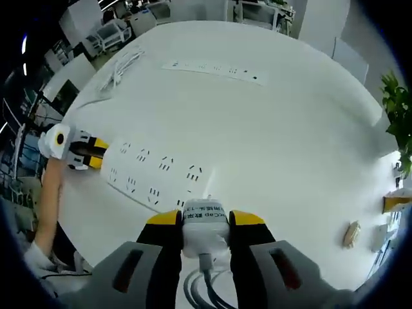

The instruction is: Straighten the power strip on the desk, plug the charger into it

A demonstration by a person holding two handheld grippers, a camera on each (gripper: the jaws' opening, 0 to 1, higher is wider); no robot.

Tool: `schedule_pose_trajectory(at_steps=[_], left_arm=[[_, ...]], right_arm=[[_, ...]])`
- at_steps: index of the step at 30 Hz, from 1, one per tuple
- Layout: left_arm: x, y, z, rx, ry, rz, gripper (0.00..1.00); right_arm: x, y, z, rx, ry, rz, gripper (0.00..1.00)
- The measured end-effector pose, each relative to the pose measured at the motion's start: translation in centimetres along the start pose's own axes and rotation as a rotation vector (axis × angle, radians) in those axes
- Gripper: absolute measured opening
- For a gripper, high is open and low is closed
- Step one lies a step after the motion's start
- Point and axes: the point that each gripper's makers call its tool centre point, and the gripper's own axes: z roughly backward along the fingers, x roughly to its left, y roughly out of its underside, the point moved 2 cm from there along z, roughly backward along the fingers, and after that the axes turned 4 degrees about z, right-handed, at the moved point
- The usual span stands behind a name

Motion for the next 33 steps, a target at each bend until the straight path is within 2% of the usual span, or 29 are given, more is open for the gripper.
schedule_pose_trajectory(at_steps=[14,19,25,33], left_arm=[[-0.1,-0.1,0.0,0.000,-0.001,0.000,0.16],[-0.1,-0.1,-0.1,0.000,-0.001,0.000,0.16],[-0.1,-0.1,0.0,0.000,-0.002,0.000,0.16],[-0.1,0.0,-0.1,0.003,-0.001,0.002,0.16]], right_arm=[[1.3,0.1,-1.1,0.057,-0.003,0.012,0.27],[1.6,0.4,-1.7,0.086,-0.010,-0.014,0.27],[1.9,0.4,-2.3,0.121,0.017,-0.075,0.27],[3.1,0.9,-2.3,0.157,0.010,-0.086,0.27]])
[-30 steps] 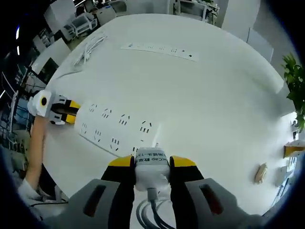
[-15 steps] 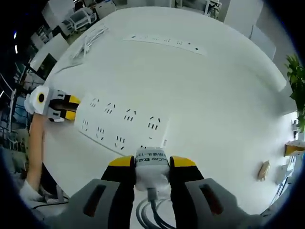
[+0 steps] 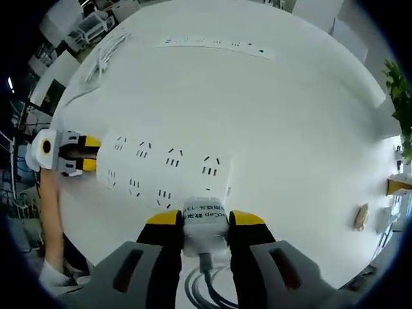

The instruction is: Straighten the power strip on the desk, plug the charger into it

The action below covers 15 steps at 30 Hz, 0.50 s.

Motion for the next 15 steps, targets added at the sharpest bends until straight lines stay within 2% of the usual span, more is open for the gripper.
schedule_pose_trajectory(at_steps=[5,8,15], left_arm=[[0.09,0.02,-0.11,0.000,0.001,0.000,0.16],[0.18,0.02,-0.17,0.000,0.001,0.000,0.16],[0.32,-0.01,-0.25,0.000,0.000,-0.001,0.16]], right_arm=[[0.18,0.76,-0.21,0.043,0.020,-0.001,0.27],[0.30,0.66,-0.10,0.030,0.031,0.013,0.27],[0.39,0.55,-0.09,0.017,0.046,-0.020,0.27]])
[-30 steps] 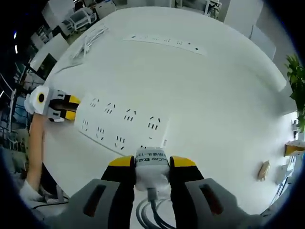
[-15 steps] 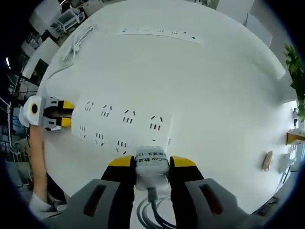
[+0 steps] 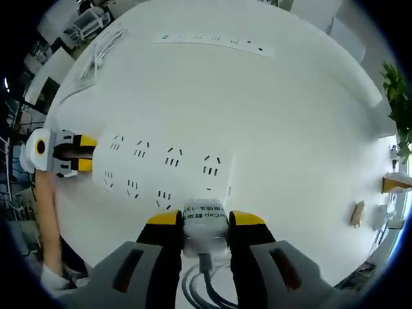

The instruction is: Straighten the power strip on the desk, plug the charger into it

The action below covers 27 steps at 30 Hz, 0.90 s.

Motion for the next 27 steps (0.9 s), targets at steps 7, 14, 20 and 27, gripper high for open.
schedule_pose_trajectory(at_steps=[7,14,20,27], left_arm=[[0.0,0.0,-0.1,-0.001,-0.001,-0.001,0.16],[-0.1,-0.1,0.0,-0.001,-0.001,-0.002,0.16],[-0.1,-0.1,0.0,-0.001,-0.001,-0.002,0.16],[-0.2,0.0,0.1,-0.001,-0.001,-0.002,0.16]], right_arm=[[0.0,-0.7,-0.3,-0.007,0.022,-0.053,0.27],[-0.2,-1.5,-0.3,-0.023,0.045,-0.080,0.27],[-0.4,-1.9,-0.4,-0.044,0.055,-0.099,0.27],[-0.4,-2.3,-0.5,-0.077,0.075,-0.085,0.27]])
